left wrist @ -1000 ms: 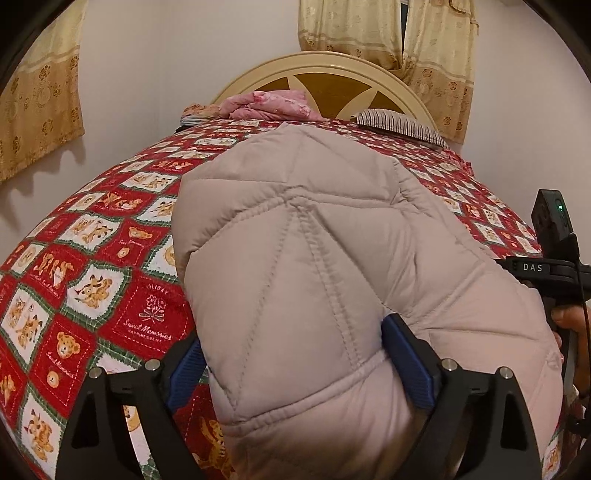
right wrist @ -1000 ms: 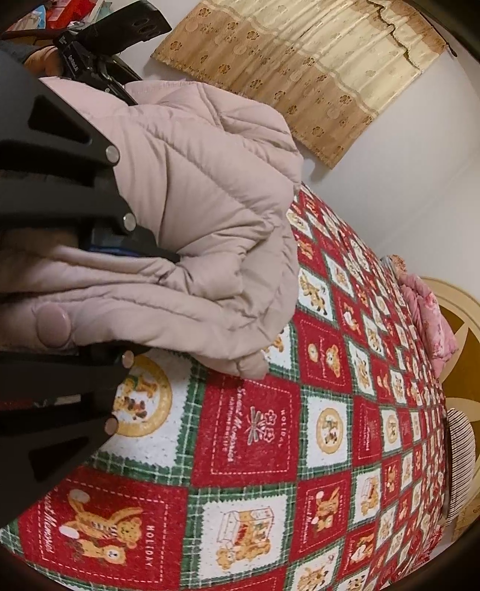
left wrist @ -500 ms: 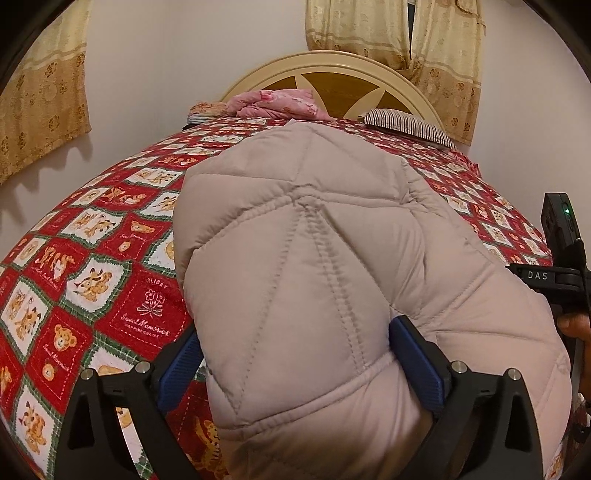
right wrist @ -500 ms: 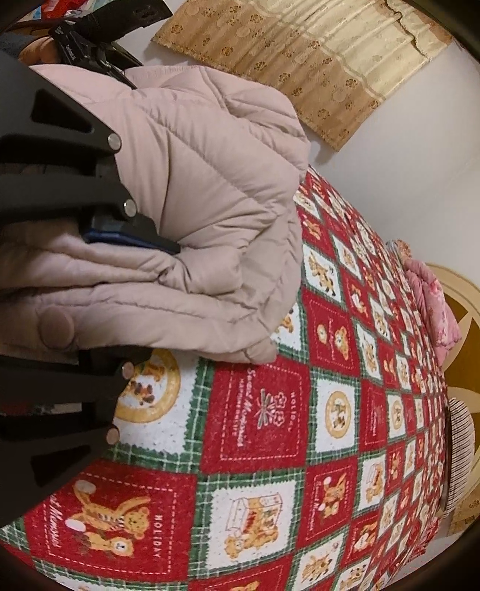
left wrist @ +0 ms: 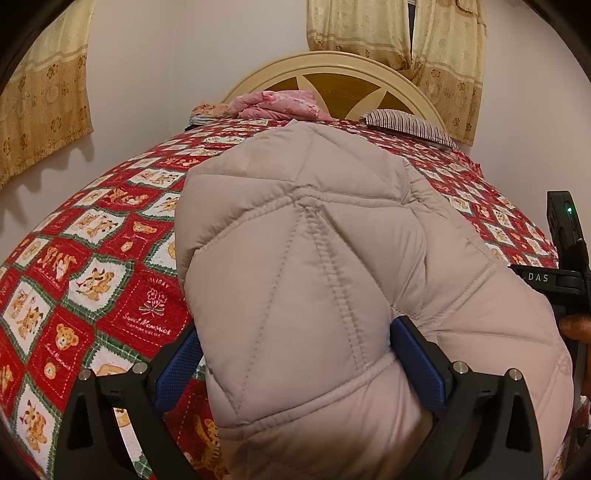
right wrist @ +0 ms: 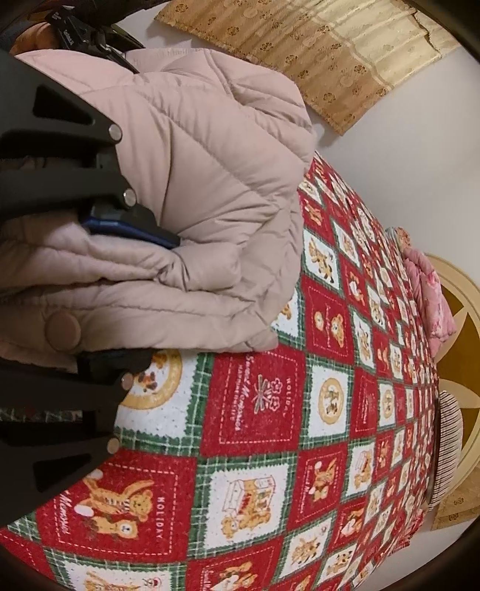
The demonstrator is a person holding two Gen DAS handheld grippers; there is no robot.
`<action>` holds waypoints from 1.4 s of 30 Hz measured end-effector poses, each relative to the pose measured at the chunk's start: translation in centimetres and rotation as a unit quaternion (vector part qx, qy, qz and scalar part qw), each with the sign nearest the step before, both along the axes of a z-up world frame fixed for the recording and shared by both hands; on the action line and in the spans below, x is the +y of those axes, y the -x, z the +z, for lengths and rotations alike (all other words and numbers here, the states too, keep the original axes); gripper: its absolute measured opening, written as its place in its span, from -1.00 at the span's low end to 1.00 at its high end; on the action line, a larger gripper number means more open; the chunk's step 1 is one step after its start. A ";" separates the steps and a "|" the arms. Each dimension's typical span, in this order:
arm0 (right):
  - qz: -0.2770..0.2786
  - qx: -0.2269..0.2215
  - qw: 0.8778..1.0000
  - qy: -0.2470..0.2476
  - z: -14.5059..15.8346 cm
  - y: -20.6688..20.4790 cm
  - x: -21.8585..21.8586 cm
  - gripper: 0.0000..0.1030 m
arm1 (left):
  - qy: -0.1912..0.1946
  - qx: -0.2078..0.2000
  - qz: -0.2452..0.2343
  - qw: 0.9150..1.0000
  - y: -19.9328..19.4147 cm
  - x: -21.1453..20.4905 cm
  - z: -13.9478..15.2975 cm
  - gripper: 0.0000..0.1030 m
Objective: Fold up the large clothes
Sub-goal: 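Lower the rolled jacket bundle onto the quilt with both tools, then open both tools and release the jacket bundle on the quilt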
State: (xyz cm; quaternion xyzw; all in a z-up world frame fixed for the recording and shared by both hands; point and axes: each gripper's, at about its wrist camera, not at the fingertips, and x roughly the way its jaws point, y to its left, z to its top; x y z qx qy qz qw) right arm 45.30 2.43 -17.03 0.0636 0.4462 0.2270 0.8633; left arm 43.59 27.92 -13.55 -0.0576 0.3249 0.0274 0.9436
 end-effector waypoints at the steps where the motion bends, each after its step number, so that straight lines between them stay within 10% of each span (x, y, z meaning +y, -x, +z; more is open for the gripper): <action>1: -0.002 -0.001 1.000 0.001 0.0 0.0 0.0 0.00 | -0.001 0.000 0.001 1.000 0.0 0.0 0.0 0.93; 21: -0.022 -0.062 0.995 0.071 3.9 2.8 0.1 0.29 | -0.117 -0.042 0.031 0.992 4.1 -3.4 5.2 0.94; 25: -0.012 -0.112 0.992 0.065 6.9 6.6 -0.3 0.62 | -0.107 -0.065 0.028 0.992 6.8 -4.1 7.5 0.94; 42: 0.000 -0.211 0.975 0.066 12.4 21.5 -1.1 0.81 | -0.075 -0.133 0.017 0.988 17.8 -7.4 12.1 0.94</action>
